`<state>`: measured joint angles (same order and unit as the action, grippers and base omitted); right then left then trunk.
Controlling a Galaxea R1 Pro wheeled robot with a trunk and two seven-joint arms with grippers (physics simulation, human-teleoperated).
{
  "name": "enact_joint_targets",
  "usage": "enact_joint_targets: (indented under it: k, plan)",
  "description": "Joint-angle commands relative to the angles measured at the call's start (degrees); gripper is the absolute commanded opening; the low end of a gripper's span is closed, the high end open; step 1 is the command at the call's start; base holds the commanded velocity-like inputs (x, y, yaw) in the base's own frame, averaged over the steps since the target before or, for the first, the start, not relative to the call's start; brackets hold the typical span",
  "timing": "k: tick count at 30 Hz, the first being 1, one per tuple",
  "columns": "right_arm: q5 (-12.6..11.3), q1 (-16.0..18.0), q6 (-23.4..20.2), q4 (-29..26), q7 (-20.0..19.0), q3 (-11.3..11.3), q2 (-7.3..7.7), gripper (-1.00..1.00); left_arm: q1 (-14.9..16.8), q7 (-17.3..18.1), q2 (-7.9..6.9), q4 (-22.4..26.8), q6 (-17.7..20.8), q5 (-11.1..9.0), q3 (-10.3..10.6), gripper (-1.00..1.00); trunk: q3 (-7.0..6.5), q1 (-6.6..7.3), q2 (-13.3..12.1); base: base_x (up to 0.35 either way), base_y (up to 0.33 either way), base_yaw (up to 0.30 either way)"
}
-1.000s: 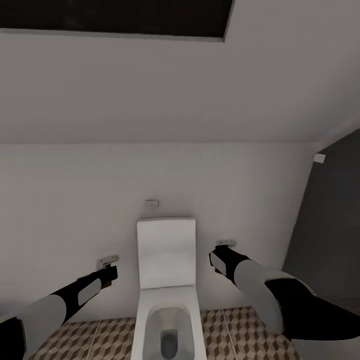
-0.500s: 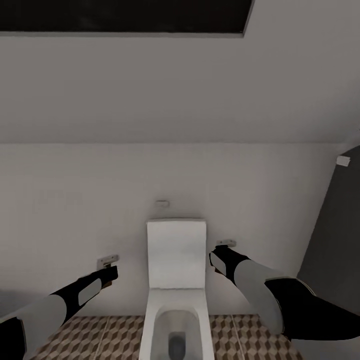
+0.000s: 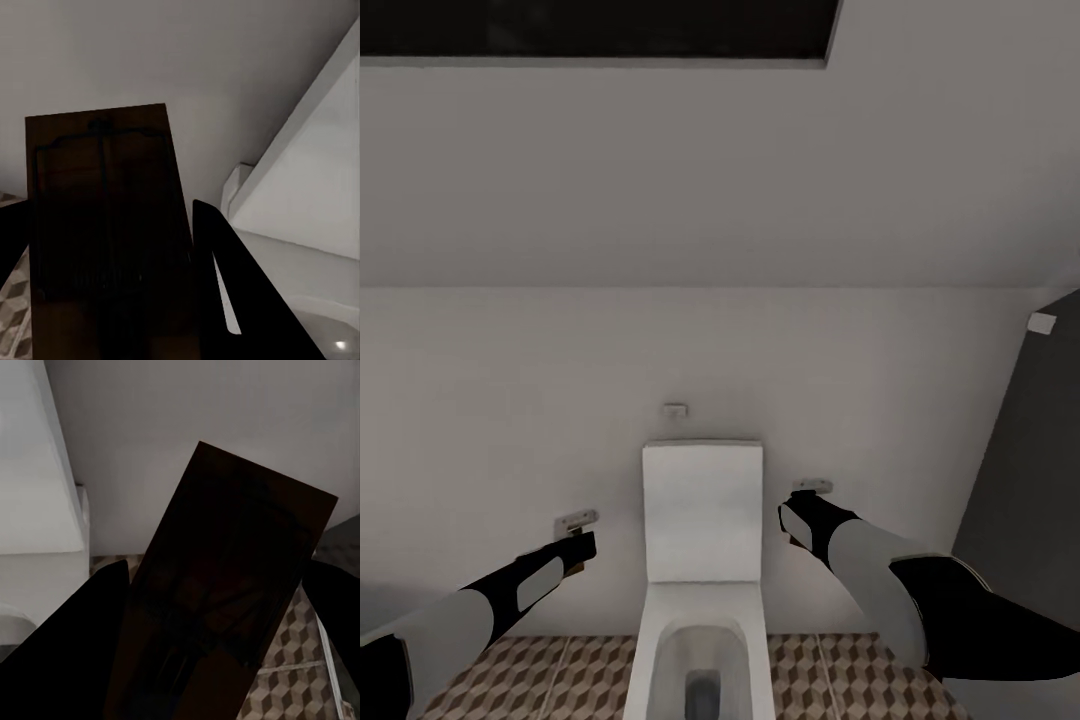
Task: Take the four mousetraps from the cabinet in the bathroom and place them on the bathroom floor. Make sure all four end up on the same floor surface, and ensure that at least two of them are either under or directly next to the same bathroom sink.
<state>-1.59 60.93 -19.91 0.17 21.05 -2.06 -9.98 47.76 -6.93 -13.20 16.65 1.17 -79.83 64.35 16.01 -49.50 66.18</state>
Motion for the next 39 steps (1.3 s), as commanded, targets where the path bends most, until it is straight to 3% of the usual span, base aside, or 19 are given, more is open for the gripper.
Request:
enact_joint_targets:
  k: [1,15,22,31,39]
  plan:
    - [-0.2,0.1,-0.2,0.0,0.2,-0.2,-0.02,-1.0,0.1,-0.5,-0.08,0.2,0.2,-0.1,0.3,-1.0,0.08,-0.01,0.1,0.003,-0.005,0.0]
    - [-0.3,-0.4,0.6,1.3,-0.3,-0.2,-0.02,-1.0,0.0,0.1,-0.08,-1.9,0.6,0.5,1.0,-1.0,0.08,-0.01,0.1,0.0,-0.001,0.0]
    - [-0.2,-6.5,8.7,1.7,-1.0,-0.2,0.42,-1.0,0.0,0.6,0.16,-6.0,0.7,1.8,2.0,-1.0,0.08,-0.01,0.1,0.0,0.0,0.0]
    - [-0.4,-9.1,12.8,1.7,-1.6,-0.2,0.64,-1.0,0.0,6.5,1.26,-6.6,0.7,2.4,2.4,-1.0,0.08,-0.01,0.1,0.0,0.0,0.0]
    - [-0.5,-9.2,12.9,1.7,-1.5,-0.1,0.32,-1.0,0.0,7.4,2.35,-8.9,1.0,2.1,2.3,-1.0,0.08,-0.01,0.1,0.0,0.0,0.0]
